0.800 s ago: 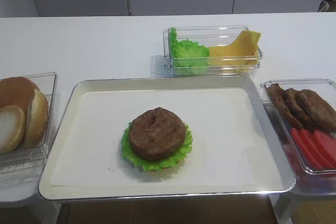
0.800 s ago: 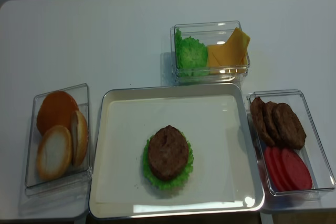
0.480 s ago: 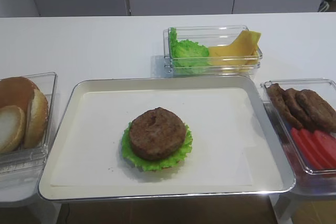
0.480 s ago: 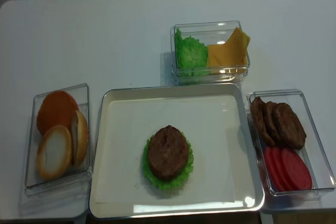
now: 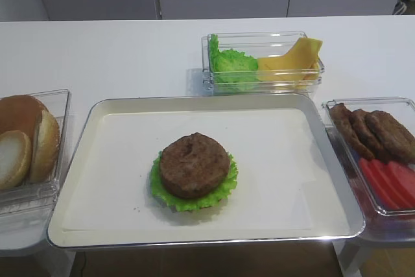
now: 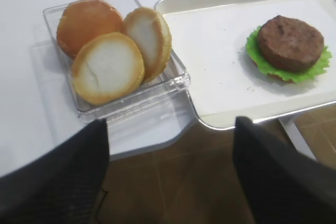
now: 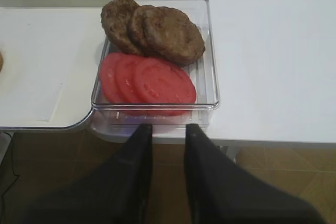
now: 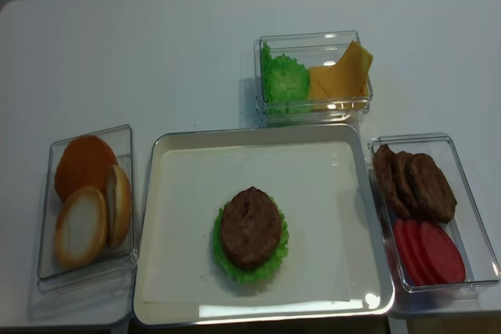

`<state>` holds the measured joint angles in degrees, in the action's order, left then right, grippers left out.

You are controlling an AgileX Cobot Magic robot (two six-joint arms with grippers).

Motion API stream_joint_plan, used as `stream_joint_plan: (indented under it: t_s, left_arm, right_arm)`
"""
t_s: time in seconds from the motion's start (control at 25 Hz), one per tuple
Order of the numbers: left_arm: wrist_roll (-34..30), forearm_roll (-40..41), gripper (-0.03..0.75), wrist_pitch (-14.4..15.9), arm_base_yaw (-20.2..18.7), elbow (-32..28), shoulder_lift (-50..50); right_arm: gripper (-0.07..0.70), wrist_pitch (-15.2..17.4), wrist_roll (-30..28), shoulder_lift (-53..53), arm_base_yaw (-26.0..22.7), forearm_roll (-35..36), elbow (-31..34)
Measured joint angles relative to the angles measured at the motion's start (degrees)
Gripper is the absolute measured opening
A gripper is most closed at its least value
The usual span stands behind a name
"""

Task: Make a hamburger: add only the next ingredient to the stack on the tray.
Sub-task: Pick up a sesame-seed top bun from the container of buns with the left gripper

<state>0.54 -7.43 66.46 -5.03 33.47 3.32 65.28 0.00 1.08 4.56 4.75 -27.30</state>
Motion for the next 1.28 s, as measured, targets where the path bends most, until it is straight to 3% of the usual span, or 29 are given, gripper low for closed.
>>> stream_joint_plan:
  t_s: [0.32, 0.64, 0.88, 1.08, 1.28]
  left_arm:
    - [-0.95, -1.90, 0.554, -6.76, 0.00, 6.11, 19.18]
    - [-1.06, -3.36, 0.529, -9.26, 0.00, 16.87, 40.78]
    - [2.10, -5.54, 0.529, -8.22, -0.26, 22.65, 52.65]
    - [6.51, -3.82, 0.529, -8.07, -4.30, 23.36, 58.85]
    - [19.42, 9.55, 0.528, -8.32, -11.27, 23.39, 64.32]
  right_arm:
    - [0.180, 0.00, 0.00, 0.00, 0.00, 0.00, 0.00]
    - [0.180, 0.00, 0.00, 0.00, 0.00, 0.00, 0.00]
    - [0.180, 0.00, 0.00, 0.00, 0.00, 0.00, 0.00]
    - [0.180, 0.00, 0.00, 0.00, 0.00, 0.00, 0.00]
    - [0.180, 0.00, 0.00, 0.00, 0.00, 0.00, 0.00]
